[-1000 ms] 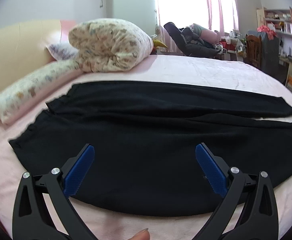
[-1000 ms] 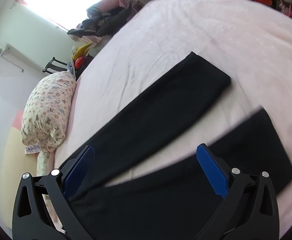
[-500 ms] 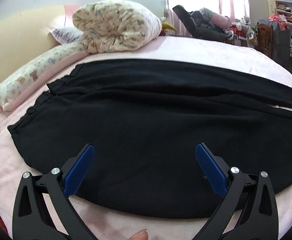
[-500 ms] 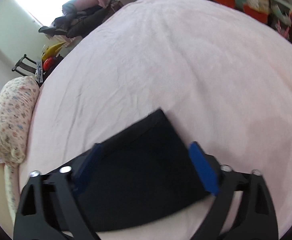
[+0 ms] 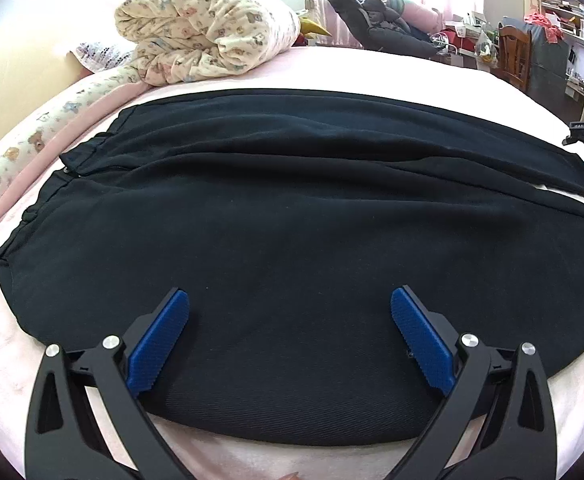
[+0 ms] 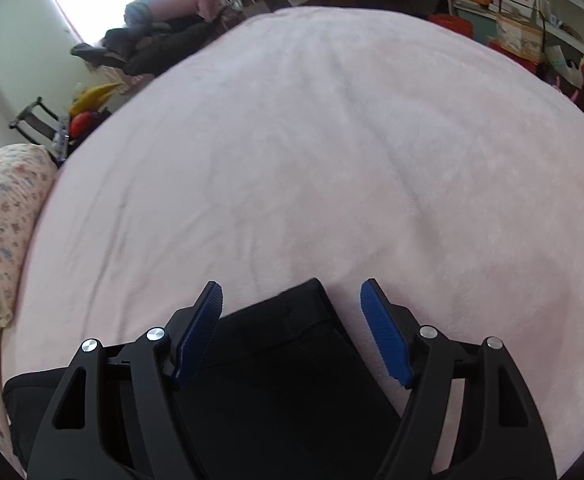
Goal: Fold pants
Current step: 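Reach the right tool to the pant leg cuffs and grasp one cuff, then lift the held cuff with the right tool and lay that leg over the other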
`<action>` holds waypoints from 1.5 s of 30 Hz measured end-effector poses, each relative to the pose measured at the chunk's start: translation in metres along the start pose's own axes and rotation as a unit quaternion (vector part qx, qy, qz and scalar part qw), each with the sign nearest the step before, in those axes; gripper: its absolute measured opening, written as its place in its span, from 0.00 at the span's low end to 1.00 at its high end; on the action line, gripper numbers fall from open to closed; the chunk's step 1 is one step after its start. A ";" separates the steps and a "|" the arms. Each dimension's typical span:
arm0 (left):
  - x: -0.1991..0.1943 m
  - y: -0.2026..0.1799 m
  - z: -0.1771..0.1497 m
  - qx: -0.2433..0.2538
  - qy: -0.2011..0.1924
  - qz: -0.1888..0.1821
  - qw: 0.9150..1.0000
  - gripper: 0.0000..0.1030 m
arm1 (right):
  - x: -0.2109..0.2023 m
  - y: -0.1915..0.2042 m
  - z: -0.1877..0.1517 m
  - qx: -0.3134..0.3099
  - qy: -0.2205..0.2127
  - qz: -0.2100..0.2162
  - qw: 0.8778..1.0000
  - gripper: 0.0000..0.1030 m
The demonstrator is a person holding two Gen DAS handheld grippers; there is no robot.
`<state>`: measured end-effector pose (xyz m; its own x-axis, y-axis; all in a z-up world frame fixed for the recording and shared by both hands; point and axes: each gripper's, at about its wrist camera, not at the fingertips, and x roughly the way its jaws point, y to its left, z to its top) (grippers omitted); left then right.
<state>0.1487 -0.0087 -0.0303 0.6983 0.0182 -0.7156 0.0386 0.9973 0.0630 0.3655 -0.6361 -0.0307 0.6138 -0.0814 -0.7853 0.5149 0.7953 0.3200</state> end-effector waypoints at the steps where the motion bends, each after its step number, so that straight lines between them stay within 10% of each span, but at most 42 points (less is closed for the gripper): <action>1: 0.000 0.000 0.000 -0.001 0.001 0.000 1.000 0.98 | 0.003 -0.001 -0.001 0.002 0.002 -0.002 1.000 0.64; 6: 0.000 -0.002 0.000 0.001 0.000 0.002 1.000 0.98 | 0.000 0.003 -0.011 -0.045 -0.022 -0.008 0.999 0.20; 9: -0.001 -0.002 0.000 0.000 -0.001 0.002 1.000 0.98 | -0.012 0.001 -0.014 -0.049 -0.033 0.023 0.998 0.14; 29: -0.030 0.016 0.001 -0.071 -0.043 -0.030 0.996 0.98 | -0.167 -0.045 -0.119 -0.018 -0.113 0.201 0.973 0.07; 43: -0.072 0.024 0.009 -0.089 -0.101 -0.051 0.990 0.98 | -0.172 -0.057 -0.217 -0.011 0.009 0.131 0.991 0.05; 45: -0.074 0.032 0.012 -0.103 -0.101 -0.051 0.988 0.98 | -0.175 -0.055 -0.220 0.003 0.026 0.119 0.993 0.17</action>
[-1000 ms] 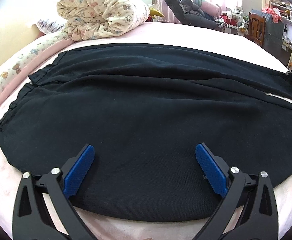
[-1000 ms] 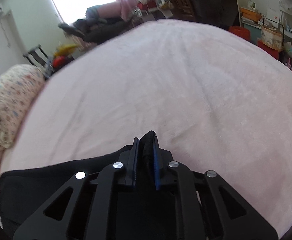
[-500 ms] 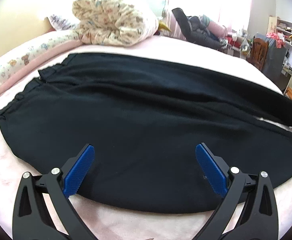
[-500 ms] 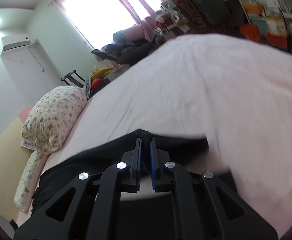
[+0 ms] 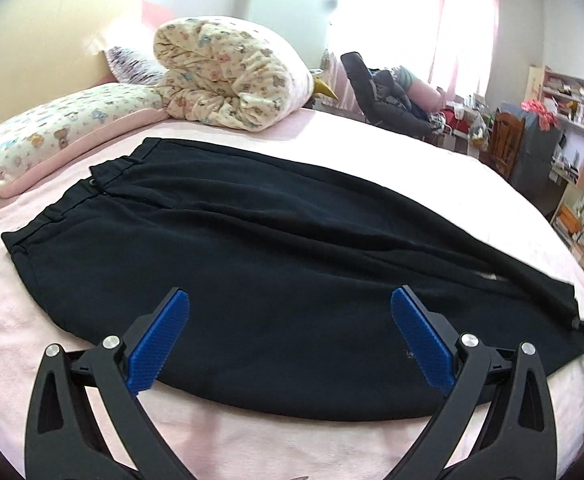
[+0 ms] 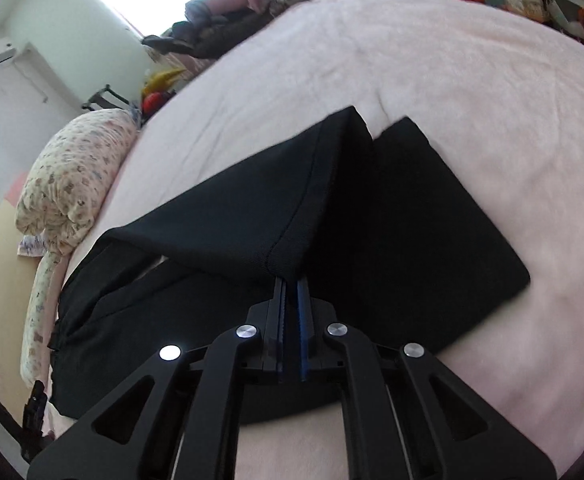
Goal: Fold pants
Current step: 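Lift the held cuff with the right tool and lay that leg over the other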
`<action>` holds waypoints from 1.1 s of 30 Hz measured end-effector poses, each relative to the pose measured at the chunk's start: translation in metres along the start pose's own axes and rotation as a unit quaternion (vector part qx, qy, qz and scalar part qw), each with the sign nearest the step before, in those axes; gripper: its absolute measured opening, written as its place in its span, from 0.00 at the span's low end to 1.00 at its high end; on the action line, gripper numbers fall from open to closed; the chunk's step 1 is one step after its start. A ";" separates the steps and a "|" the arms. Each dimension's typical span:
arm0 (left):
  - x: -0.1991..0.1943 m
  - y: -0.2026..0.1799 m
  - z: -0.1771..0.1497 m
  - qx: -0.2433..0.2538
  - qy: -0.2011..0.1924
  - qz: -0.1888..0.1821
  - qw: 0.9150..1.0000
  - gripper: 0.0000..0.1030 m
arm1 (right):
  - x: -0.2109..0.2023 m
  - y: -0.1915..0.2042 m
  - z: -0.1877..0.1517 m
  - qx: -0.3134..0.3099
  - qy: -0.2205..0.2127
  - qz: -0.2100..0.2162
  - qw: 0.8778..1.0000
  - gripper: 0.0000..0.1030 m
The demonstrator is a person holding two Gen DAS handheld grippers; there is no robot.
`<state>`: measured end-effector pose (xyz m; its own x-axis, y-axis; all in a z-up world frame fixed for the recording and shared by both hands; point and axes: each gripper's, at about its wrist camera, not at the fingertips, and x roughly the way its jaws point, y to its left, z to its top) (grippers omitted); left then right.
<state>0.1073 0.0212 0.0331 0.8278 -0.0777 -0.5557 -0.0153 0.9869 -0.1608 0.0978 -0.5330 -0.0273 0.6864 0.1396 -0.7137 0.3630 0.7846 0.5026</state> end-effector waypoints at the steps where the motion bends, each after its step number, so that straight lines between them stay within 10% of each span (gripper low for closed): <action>1: -0.001 0.004 0.002 -0.009 -0.001 0.002 1.000 0.98 | -0.002 -0.001 -0.002 0.015 0.007 -0.008 1.000 0.20; 7: -0.007 0.035 0.017 -0.066 -0.014 -0.005 0.998 0.98 | -0.030 0.011 -0.013 0.119 -0.015 0.071 0.990 0.25; 10: -0.011 0.052 0.023 -0.102 -0.022 -0.020 0.994 0.98 | -0.011 0.015 -0.019 0.225 0.009 0.137 0.965 0.55; 17: -0.013 0.067 0.025 -0.119 -0.031 -0.012 0.992 0.98 | 0.032 0.007 -0.022 0.352 -0.007 0.104 0.930 0.55; 24: -0.006 0.067 0.025 -0.116 -0.014 -0.004 0.993 0.98 | 0.038 0.011 -0.021 0.372 -0.062 0.036 0.925 0.27; 33: 0.003 0.068 0.021 -0.129 0.011 -0.027 0.991 0.98 | 0.026 0.008 -0.019 0.329 -0.090 0.060 0.938 0.04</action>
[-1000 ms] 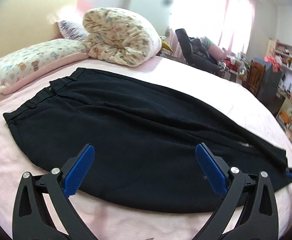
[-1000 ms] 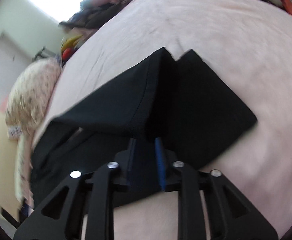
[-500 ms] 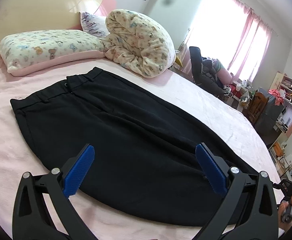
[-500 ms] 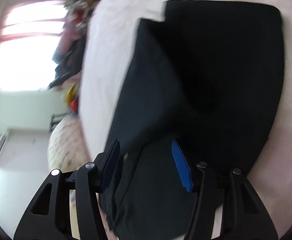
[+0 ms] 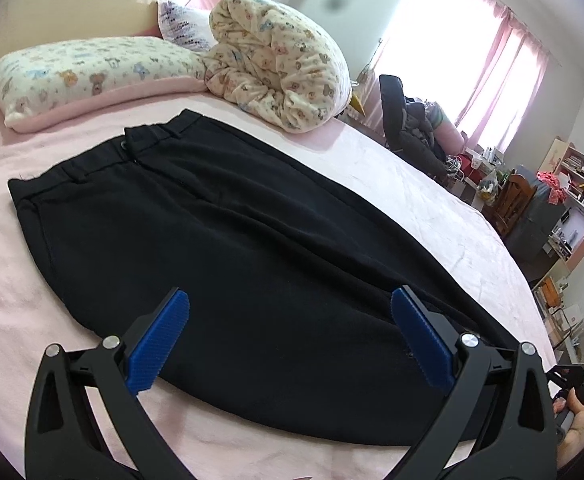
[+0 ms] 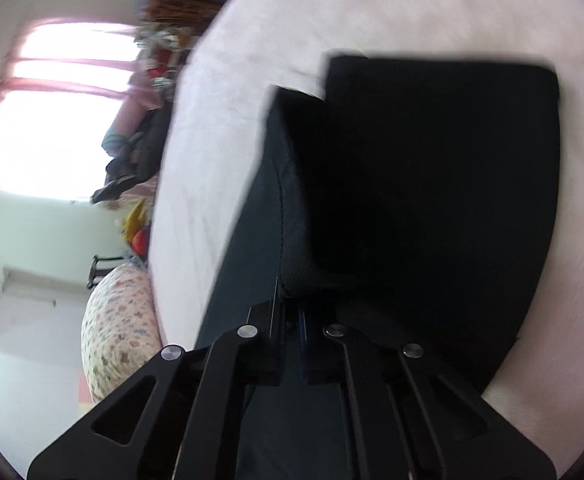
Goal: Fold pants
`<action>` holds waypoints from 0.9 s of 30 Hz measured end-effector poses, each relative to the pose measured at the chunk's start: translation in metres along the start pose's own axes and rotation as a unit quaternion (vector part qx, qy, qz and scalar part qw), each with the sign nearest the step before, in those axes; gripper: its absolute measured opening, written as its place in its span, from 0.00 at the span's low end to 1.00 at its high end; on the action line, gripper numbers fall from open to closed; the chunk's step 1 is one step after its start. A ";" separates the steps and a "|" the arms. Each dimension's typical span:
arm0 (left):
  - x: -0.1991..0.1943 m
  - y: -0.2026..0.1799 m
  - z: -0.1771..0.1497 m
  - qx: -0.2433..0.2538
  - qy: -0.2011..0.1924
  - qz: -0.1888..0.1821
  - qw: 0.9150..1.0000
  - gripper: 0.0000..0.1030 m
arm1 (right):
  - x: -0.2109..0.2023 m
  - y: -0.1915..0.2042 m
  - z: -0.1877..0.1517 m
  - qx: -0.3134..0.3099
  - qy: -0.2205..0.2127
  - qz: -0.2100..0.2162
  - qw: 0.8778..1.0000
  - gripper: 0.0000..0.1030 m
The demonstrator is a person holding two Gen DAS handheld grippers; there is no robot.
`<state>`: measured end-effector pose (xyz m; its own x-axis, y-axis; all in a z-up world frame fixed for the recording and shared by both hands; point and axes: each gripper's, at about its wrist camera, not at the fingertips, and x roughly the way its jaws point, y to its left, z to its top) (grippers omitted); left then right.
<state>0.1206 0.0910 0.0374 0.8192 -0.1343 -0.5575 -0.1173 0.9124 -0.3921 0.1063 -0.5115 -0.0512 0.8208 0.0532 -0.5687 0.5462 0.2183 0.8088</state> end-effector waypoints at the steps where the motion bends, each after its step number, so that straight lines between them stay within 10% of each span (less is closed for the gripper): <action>1: 0.001 0.001 0.000 -0.002 0.000 0.000 1.000 0.98 | -0.007 0.001 0.000 -0.012 -0.006 0.009 1.000 0.04; 10: 0.002 -0.001 -0.003 -0.001 -0.002 -0.002 1.000 0.98 | -0.068 -0.016 0.004 -0.032 -0.048 0.056 0.997 0.03; 19: 0.003 0.002 -0.003 -0.005 0.008 -0.003 1.000 0.98 | -0.044 -0.062 -0.013 -0.026 -0.002 -0.017 1.000 0.04; 27: -0.016 0.039 0.044 -0.101 -0.049 -0.020 0.994 0.98 | -0.069 0.012 -0.052 -0.093 -0.006 0.016 0.996 0.39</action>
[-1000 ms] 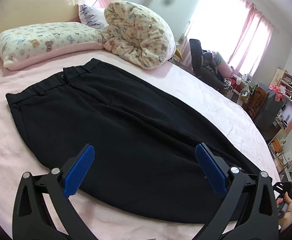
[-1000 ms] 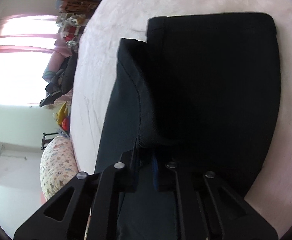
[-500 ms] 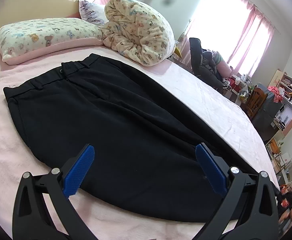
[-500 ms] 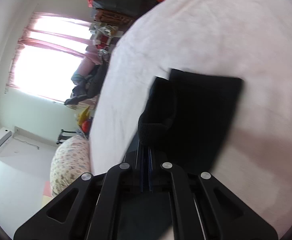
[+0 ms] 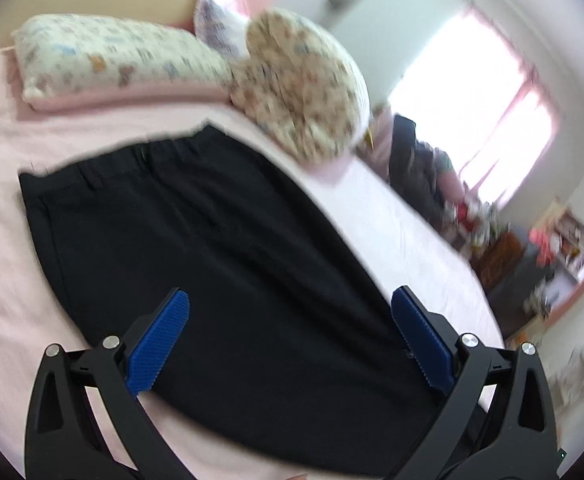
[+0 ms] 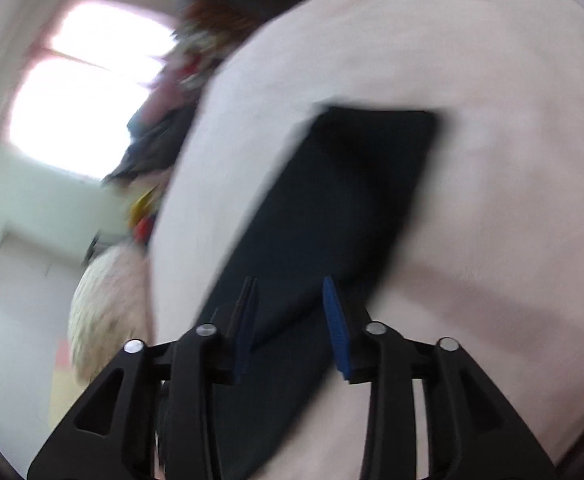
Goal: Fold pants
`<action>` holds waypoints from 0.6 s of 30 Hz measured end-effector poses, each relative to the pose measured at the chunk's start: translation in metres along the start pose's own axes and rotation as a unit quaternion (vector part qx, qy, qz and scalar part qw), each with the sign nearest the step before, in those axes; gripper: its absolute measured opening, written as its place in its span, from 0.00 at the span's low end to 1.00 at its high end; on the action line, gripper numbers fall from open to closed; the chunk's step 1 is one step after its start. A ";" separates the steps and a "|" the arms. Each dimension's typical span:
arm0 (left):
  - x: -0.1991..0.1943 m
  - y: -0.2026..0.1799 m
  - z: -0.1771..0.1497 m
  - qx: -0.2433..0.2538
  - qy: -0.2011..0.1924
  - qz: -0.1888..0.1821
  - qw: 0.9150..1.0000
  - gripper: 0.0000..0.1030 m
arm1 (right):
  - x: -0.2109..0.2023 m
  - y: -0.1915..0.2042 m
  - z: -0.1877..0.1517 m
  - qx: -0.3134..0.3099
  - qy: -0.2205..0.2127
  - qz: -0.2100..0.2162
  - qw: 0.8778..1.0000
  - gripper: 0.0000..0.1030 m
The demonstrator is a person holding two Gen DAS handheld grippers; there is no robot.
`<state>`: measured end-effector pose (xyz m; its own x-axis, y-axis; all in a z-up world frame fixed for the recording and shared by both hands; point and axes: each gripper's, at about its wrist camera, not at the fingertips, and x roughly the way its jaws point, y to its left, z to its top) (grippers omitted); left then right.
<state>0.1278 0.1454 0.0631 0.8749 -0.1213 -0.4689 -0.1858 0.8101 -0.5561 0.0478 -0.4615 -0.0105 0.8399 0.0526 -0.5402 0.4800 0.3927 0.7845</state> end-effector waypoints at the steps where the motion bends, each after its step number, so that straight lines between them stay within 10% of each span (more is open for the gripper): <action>1: -0.002 0.002 0.007 -0.004 -0.014 0.002 1.000 0.98 | 0.010 0.017 -0.007 -0.013 0.020 0.022 0.999 0.40; 4: -0.001 0.015 0.020 -0.002 -0.036 -0.013 0.999 0.98 | 0.077 0.085 -0.051 -0.018 0.136 0.118 0.984 0.41; 10: 0.013 0.067 0.021 -0.085 0.003 -0.039 0.996 0.98 | 0.213 0.153 -0.138 0.049 0.273 0.150 0.949 0.41; 18: 0.011 0.103 0.041 -0.095 0.001 -0.002 0.995 0.98 | 0.282 0.153 -0.175 0.125 0.261 0.106 0.951 0.40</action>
<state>0.1367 0.2514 0.0284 0.8748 -0.1247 -0.4682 -0.2647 0.6864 -0.6773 0.3142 -0.2255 -0.0962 0.7163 0.5801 -0.3879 0.4129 0.0958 0.9057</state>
